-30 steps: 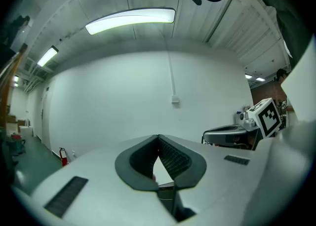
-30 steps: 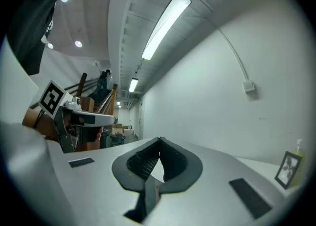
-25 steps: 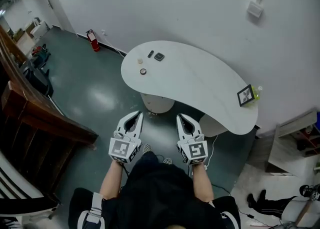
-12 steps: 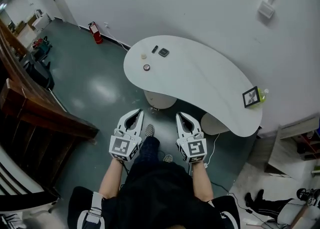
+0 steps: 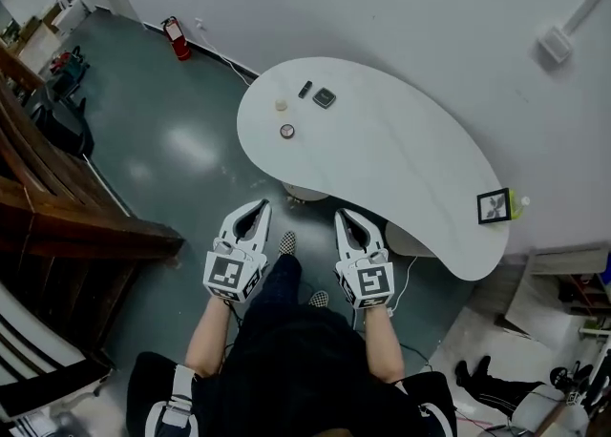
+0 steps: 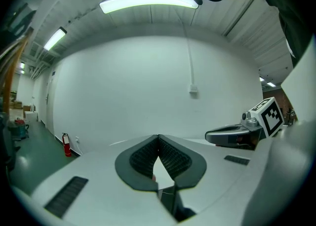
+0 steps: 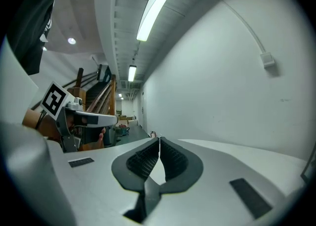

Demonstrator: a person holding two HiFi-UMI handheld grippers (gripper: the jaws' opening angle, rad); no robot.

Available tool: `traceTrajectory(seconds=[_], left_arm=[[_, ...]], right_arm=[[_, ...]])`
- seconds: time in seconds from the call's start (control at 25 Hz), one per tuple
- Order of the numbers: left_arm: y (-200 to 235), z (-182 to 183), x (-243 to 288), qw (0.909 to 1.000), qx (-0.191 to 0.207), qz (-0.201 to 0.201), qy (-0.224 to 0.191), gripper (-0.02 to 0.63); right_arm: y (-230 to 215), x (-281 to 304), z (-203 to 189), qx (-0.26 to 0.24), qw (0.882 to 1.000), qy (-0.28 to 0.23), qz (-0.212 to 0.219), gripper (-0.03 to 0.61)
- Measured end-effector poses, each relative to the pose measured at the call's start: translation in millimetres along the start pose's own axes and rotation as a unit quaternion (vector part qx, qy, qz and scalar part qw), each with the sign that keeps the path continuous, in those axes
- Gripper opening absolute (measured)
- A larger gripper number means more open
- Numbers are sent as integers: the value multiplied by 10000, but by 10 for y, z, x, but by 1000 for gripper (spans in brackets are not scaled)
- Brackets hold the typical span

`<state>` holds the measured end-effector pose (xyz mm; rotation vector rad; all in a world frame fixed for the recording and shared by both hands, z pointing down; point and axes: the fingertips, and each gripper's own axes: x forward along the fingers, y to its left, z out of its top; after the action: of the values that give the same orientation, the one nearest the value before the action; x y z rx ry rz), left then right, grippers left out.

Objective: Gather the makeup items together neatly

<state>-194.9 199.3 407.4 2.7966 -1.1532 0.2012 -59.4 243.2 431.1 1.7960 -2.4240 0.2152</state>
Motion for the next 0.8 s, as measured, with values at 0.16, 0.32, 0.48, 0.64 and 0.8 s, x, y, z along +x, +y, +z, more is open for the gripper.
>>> traceTrajectory(seconds=[0.16, 0.32, 0.48, 0.64, 0.8], left_arm=[[408, 18, 341, 9999, -57, -107, 49, 17], [825, 43, 664, 9995, -213, -232, 72, 17], [1159, 43, 944, 9991, -212, -348, 107, 17], [1429, 21, 1108, 9980, -311, -531, 156, 17], [1669, -42, 1250, 9968, -388, -653, 263, 17]], right_arm=[[-74, 515, 93, -8, 9999, 116, -46, 32], [-101, 1021, 182, -58, 9996, 270, -65, 32], [-156, 1452, 227, -84, 9990, 411, -138, 32], [-164, 1805, 228, -42, 9982, 544, -255, 32], [-193, 2094, 158, -35, 9967, 722, -361, 32]])
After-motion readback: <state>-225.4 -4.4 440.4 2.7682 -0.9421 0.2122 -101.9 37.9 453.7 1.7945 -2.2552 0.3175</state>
